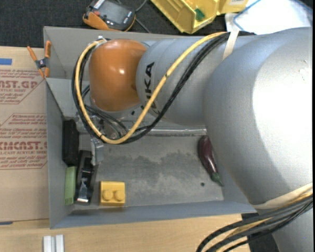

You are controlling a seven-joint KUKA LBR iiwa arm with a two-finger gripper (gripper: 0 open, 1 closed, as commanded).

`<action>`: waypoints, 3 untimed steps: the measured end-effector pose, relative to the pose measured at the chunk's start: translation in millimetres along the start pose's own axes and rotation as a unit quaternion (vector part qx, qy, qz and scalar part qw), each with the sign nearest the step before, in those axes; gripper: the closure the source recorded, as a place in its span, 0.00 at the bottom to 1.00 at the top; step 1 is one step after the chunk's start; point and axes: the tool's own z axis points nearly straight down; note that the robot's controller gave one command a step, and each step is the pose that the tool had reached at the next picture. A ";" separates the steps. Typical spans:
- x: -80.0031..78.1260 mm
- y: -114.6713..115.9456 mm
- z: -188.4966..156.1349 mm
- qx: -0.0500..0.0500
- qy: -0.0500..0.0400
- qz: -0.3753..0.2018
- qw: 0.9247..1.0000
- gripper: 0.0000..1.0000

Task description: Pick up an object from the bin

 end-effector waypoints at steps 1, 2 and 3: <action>61.5 8.9 40.7 -0.001 0.001 -0.092 0.996 1.00; 61.1 8.9 40.9 -0.001 0.001 -0.091 0.996 1.00; 39.6 5.6 55.5 -0.004 0.018 -0.080 0.997 1.00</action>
Offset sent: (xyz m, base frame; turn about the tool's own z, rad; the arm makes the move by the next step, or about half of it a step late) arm 0.0000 0.0000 0.0000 0.0000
